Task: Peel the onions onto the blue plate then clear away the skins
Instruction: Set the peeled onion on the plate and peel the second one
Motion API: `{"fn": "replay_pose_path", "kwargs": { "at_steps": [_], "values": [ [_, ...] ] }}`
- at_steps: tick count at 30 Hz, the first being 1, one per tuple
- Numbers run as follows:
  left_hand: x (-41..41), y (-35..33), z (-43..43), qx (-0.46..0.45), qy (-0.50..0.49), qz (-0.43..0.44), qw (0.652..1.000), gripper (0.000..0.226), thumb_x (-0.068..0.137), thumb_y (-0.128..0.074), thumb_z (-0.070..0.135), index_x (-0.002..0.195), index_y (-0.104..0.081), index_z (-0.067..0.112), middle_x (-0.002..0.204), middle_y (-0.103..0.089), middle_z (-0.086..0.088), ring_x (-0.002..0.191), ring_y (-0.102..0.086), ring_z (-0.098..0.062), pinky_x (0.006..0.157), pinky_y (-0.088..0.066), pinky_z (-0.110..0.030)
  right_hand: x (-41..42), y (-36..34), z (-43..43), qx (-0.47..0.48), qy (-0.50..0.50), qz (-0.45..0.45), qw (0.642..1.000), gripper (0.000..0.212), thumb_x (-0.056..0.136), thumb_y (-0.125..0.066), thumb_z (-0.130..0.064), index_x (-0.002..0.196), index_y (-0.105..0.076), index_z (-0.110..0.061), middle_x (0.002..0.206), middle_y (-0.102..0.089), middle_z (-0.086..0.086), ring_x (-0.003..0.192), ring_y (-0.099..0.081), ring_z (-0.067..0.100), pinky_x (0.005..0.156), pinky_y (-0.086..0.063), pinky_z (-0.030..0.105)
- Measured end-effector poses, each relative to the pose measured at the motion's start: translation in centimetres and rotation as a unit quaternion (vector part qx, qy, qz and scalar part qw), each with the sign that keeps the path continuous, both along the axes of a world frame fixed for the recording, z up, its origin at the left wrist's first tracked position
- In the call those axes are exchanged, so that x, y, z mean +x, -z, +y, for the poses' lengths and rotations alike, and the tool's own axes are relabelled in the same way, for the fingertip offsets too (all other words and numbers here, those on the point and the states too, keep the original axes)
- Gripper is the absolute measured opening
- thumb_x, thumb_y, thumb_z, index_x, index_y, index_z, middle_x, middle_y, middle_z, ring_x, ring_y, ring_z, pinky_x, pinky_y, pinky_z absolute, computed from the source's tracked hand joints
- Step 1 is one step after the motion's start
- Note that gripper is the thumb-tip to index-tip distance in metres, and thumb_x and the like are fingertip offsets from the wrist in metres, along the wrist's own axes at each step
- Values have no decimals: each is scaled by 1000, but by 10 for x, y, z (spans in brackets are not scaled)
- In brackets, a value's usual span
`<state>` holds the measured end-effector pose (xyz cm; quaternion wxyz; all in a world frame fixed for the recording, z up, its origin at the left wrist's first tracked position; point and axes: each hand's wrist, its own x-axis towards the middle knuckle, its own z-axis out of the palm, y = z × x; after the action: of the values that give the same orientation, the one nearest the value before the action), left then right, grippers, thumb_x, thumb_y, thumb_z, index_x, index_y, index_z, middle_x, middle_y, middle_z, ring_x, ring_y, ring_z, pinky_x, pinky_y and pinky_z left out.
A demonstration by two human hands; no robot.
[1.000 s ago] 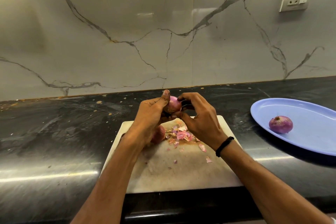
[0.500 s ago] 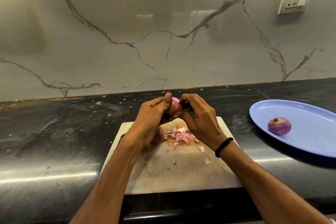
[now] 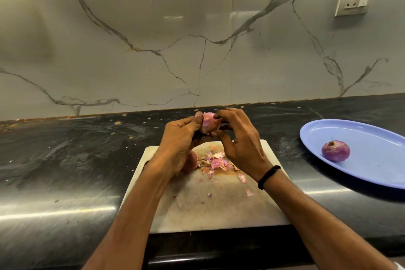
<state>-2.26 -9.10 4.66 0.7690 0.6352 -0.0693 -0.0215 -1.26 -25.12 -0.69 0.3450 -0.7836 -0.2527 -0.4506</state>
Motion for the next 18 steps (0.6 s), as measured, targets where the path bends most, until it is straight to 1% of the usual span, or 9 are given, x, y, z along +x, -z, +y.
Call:
{"fn": "replay_pose_path", "kwargs": {
  "at_steps": [3,5,8,10,12,14,18],
  "values": [
    [-1,1,-1,11,-6,-8,1000,21,95,-60,25,99,-74,10,83,-77,-5,78,-75,-17,64,-59,-23,1,0,-1,-19,4,2,1000,39,86,-74,-9,120,-57,-12,119,-58,12,105,-57,15,92,-46,10],
    [-1,3,-1,24,-7,-10,1000,22,93,-61,26,101,-74,10,84,-77,-5,81,-75,-17,67,-60,-23,1,1,-1,-23,11,0,1000,36,85,-74,-6,118,-59,-10,117,-59,11,103,-59,16,91,-48,12],
    [0,5,-2,36,-12,-14,999,31,87,-64,33,104,-75,9,91,-77,-9,88,-75,-21,80,-61,-33,0,1,-2,-18,19,-9,1000,22,88,-71,-2,109,-64,-4,115,-61,13,104,-59,17,93,-46,8],
    [1,5,-2,33,-16,-13,999,38,83,-67,36,106,-75,7,95,-77,-11,92,-74,-25,88,-59,-40,-1,0,-1,-5,14,-14,1000,18,90,-69,-2,108,-64,-2,115,-61,13,105,-58,16,95,-47,11],
    [2,5,-2,22,-18,-11,1000,38,82,-68,35,105,-76,6,96,-77,-13,93,-74,-27,91,-58,-43,-2,0,0,11,8,-13,1000,26,89,-69,1,113,-62,-1,114,-61,13,104,-61,17,94,-50,15],
    [1,5,-3,17,-22,-11,1000,35,80,-69,35,101,-76,8,94,-77,-13,92,-74,-27,90,-58,-44,-2,-1,0,19,9,-6,1000,34,88,-68,3,120,-58,0,115,-61,13,103,-61,18,94,-49,13],
    [0,6,-5,23,-24,-17,999,39,78,-68,37,103,-76,8,95,-77,-11,91,-75,-26,90,-58,-44,-2,0,0,14,16,-4,1000,35,88,-66,4,121,-57,0,114,-61,12,103,-60,15,94,-46,9]
  ]
}}
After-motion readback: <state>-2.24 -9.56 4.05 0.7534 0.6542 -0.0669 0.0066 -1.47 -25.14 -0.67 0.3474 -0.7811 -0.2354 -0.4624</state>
